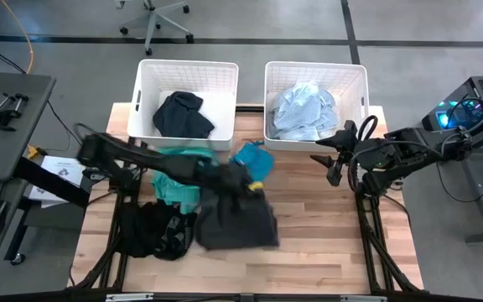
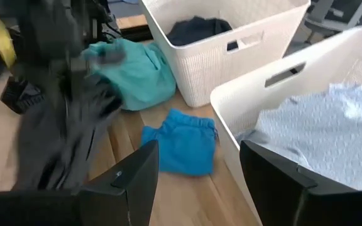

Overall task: Sort clothes
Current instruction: Put the black pants into the left white bin

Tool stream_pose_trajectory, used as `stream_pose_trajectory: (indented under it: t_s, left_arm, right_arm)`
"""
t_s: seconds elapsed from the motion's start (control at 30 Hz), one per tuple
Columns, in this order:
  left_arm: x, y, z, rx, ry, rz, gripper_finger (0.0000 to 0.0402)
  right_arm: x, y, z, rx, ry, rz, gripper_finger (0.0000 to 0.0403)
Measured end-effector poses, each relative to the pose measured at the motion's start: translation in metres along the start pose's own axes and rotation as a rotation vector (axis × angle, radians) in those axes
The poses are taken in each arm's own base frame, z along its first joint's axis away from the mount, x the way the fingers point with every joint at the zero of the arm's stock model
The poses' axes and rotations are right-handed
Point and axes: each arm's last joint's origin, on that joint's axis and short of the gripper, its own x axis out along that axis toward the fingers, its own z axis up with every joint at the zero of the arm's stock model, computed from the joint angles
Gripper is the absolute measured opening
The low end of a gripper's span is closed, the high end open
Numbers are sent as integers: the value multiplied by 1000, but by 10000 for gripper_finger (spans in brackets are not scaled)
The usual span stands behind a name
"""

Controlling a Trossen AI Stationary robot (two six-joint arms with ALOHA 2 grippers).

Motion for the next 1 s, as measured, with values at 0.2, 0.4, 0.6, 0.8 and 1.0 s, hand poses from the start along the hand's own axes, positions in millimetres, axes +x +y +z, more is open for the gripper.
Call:
stream_pose_trajectory:
  t_s: [0.2,0.4,0.6,0.8,1.0]
  left_arm:
    - [-119,-10,44,15,-386,77,5]
    - [-222,7,84,120,-733,509,4]
    - [-279,53,102,209,-738,927,4]
    - [-272,119,88,36,-533,964,4]
    - [-234,169,77,-143,-367,749,4]
  right_arm:
    - [0,2,6,-27,-54,20,209]
    - [0,4,10,-55,-93,30,209]
    - [-1,3,12,-37,-114,-11,209]
    - [-1,2,12,15,-120,-25,209]
    - [-1,1,12,87,-130,-48,209]
